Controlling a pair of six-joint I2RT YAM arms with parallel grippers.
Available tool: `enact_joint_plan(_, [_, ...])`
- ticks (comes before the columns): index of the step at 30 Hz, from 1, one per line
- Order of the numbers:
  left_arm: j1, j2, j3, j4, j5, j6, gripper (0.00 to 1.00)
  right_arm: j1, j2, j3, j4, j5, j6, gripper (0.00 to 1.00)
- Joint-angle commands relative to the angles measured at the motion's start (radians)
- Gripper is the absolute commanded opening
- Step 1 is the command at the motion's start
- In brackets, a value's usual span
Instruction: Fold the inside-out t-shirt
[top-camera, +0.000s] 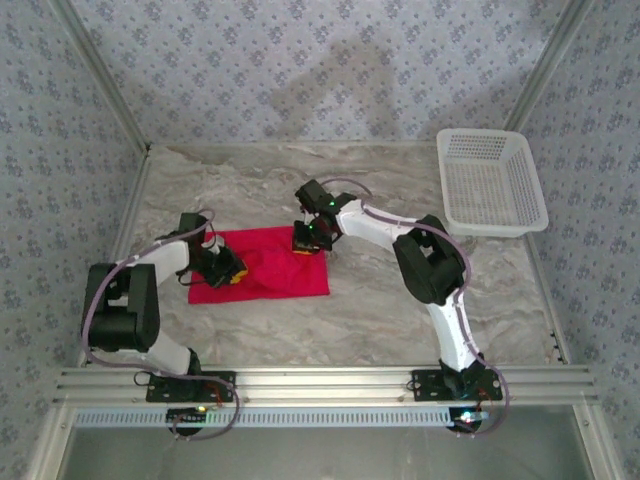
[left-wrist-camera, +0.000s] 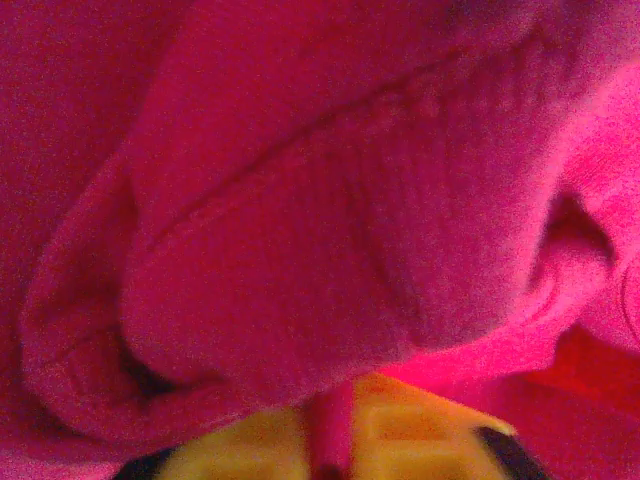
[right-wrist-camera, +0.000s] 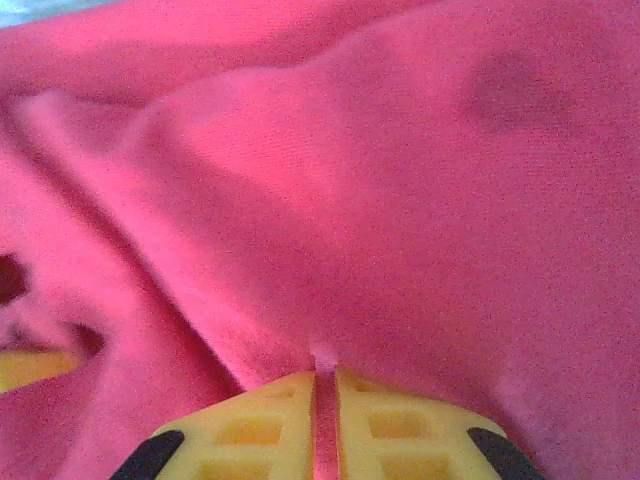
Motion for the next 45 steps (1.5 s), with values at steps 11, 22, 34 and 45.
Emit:
enact_joint_plan(11, [-0.090,-0.340,-0.280,0.074,-0.144,-0.139,0.01,-0.167,-0.176,-0.274,-0.082,0.305,0.119,0.14])
enact_joint_plan(22, [-0.093,-0.283,0.049,-0.206,-0.271,0.017,0.52,-0.074,-0.195,-0.103,-0.092,0.149,-0.015,0.19])
enact_joint_plan(34, [-0.094,0.034,0.225,-0.133,-0.221,0.073,0.42,0.016,-0.194,-0.118,-0.082,0.087,0.012,0.19])
enact_joint_plan(45, [-0.053,0.113,0.399,-0.186,-0.203,0.079,0.00,0.052,-0.144,-0.216,-0.058,0.121,0.042,0.18])
